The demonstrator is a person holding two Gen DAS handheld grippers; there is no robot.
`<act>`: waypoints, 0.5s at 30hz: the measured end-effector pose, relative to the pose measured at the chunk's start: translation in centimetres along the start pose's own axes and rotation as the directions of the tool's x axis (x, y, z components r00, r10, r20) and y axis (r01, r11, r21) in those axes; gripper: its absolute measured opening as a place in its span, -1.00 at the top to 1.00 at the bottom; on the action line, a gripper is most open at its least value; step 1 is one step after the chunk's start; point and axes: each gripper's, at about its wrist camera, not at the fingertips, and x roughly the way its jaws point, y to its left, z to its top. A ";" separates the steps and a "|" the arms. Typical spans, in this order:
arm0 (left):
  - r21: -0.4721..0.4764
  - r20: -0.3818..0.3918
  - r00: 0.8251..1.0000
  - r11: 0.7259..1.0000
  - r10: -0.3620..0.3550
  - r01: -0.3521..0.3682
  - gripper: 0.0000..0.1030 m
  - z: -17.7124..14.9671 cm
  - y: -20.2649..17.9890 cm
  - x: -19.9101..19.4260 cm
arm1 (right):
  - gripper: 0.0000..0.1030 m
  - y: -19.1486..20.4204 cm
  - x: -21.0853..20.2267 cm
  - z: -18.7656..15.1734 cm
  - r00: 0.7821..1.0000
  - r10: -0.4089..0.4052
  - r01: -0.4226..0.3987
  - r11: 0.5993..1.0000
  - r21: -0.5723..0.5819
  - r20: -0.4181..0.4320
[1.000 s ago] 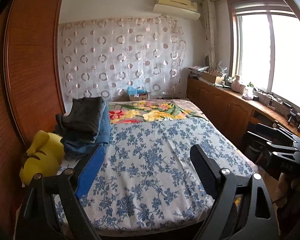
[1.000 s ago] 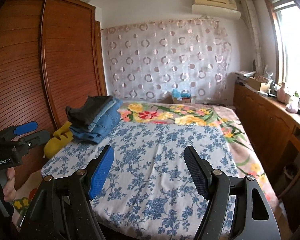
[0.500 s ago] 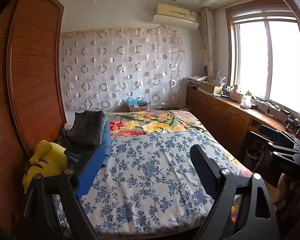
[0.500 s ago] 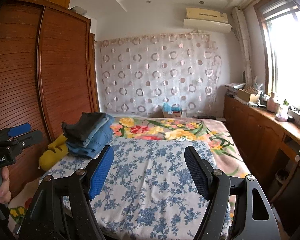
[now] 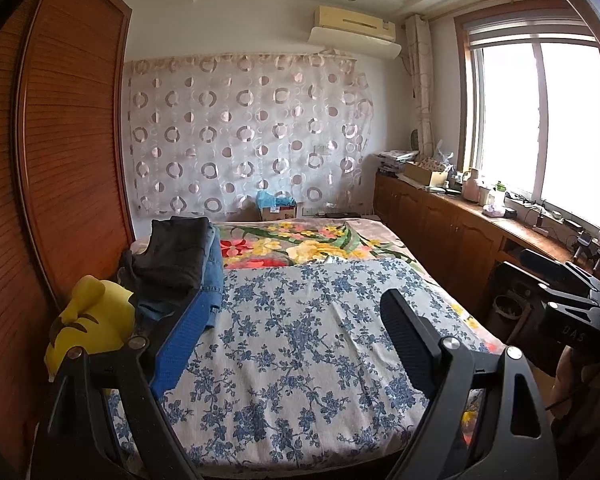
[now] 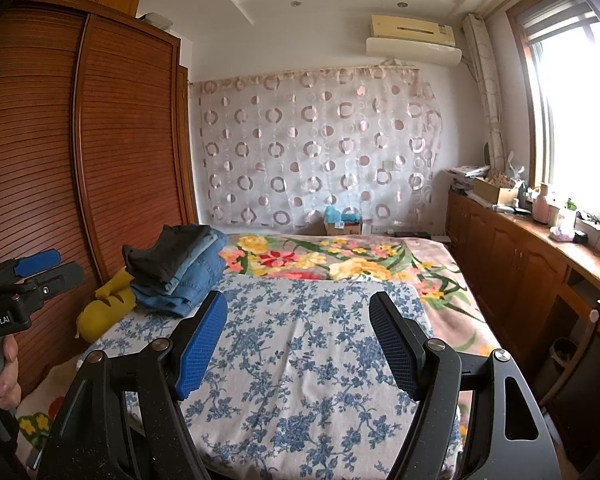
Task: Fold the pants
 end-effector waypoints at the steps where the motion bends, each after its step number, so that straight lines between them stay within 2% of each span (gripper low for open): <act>1: 0.000 0.000 1.000 1.000 -0.001 0.001 -0.70 0.0 0.0 0.0 | -0.46 -0.1 0.0 0.0 1.000 0.001 -0.001 1.000 -0.001 -0.001; 15: -0.008 -0.014 1.000 1.000 0.009 -0.009 -0.70 -1.1 0.3 -0.4 | -0.46 -0.5 -0.2 0.0 1.000 0.003 -0.003 1.000 -0.008 0.000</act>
